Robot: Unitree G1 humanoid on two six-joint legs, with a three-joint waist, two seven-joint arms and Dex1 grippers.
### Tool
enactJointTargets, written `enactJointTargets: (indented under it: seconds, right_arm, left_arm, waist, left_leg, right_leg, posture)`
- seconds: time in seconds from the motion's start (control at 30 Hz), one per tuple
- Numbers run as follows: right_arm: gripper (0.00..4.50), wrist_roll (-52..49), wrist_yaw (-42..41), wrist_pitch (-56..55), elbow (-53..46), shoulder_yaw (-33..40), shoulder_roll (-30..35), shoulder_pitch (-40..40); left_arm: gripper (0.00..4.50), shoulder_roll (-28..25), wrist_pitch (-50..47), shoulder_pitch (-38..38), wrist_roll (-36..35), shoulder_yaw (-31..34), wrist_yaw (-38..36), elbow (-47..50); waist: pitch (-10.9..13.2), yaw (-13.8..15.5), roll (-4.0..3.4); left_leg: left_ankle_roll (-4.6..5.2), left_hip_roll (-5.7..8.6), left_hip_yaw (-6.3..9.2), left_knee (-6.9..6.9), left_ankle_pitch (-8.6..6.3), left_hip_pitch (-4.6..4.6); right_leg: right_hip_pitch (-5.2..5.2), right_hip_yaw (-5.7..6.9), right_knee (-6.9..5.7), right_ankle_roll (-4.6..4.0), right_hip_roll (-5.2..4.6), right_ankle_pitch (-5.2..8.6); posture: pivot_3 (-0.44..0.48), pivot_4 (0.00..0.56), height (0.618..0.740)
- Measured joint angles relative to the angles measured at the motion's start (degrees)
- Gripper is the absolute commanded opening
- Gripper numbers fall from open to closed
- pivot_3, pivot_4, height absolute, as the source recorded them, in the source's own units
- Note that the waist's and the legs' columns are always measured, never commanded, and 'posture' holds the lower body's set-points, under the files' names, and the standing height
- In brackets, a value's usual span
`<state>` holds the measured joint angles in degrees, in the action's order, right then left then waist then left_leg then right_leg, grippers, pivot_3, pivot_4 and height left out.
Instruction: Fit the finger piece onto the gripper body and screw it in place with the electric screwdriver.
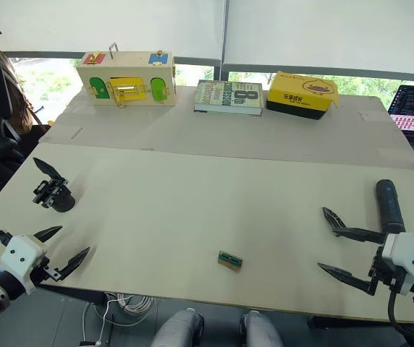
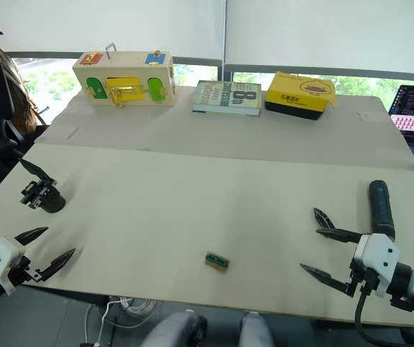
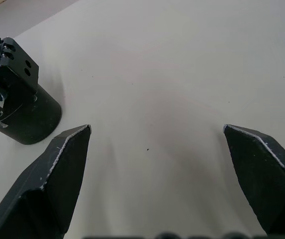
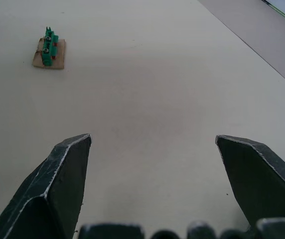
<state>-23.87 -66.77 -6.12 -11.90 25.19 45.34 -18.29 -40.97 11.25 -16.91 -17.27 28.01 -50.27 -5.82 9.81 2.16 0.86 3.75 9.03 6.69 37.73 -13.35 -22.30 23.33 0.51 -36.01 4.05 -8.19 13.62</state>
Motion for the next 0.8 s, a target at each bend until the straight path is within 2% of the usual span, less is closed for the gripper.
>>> enactJointTargets:
  seconds: [0.07,0.23,0.37,0.4,0.6,0.8]
  right_arm:
    - [4.39,-0.08,0.01,0.11,-0.04,-0.08,0.00,0.03]
    - [4.39,-3.97,1.00,2.89,-4.88,-4.12,-3.10,2.57]
    - [4.39,-8.02,1.19,2.91,-8.27,-6.20,-6.11,5.42]
    - [4.39,-8.95,1.76,2.89,-9.17,-7.23,-7.66,7.16]
    - [4.39,-9.03,2.91,0.47,-11.31,-12.51,-12.93,10.91]
    - [4.39,-9.02,0.13,-3.37,-11.22,-13.63,-13.54,10.77]
  left_arm:
    - [4.50,0.06,-0.12,-0.25,-0.35,0.03,-0.04,0.19]
    - [4.50,4.66,-7.24,-4.75,-10.01,3.18,0.41,6.45]
    - [4.50,8.26,-10.18,-6.84,-13.74,7.92,4.78,9.74]
    - [4.50,10.49,-10.52,-7.29,-14.56,10.00,7.36,9.95]
    - [4.50,17.97,-11.24,-8.51,-16.25,16.15,17.29,8.62]
    - [4.50,18.86,-11.39,-7.30,-16.01,17.13,21.87,8.25]
  waist:
    - [0.00,-0.01,0.00]
    - [0.01,-0.85,0.04]
    - [0.00,-0.90,0.04]
    - [0.00,-1.09,0.06]
    - [-0.07,-1.11,0.22]
    - [-0.12,0.16,0.34]
  left_leg:
    - [0.00,0.00,0.00,0.00,0.00,0.00]
    - [0.05,-0.09,-0.04,0.00,-0.04,-0.01]
    - [0.05,-0.10,-0.05,0.01,-0.03,0.05]
    - [0.05,-0.10,-0.07,0.01,-0.03,0.06]
    - [0.05,-0.10,-0.13,0.01,-0.04,0.08]
    - [0.06,-0.06,-0.17,0.04,-0.04,0.12]
  right_leg:
    - [0.00,0.00,0.00,0.00,0.00,0.00]
    - [0.02,-0.08,0.00,0.05,0.06,0.03]
    - [-0.07,-0.10,0.02,0.20,0.05,0.12]
    - [-0.07,-0.14,0.04,0.32,0.04,0.18]
    - [-0.05,-0.17,0.03,0.33,0.10,0.18]
    - [-0.10,-0.18,0.03,0.28,0.09,0.08]
  posture:
    - [0.000,0.150,0.740]
    - [0.000,0.150,0.740]
    - [0.000,0.150,0.740]
    - [0.000,0.150,0.740]
    - [0.000,0.150,0.740]
    - [0.000,0.150,0.740]
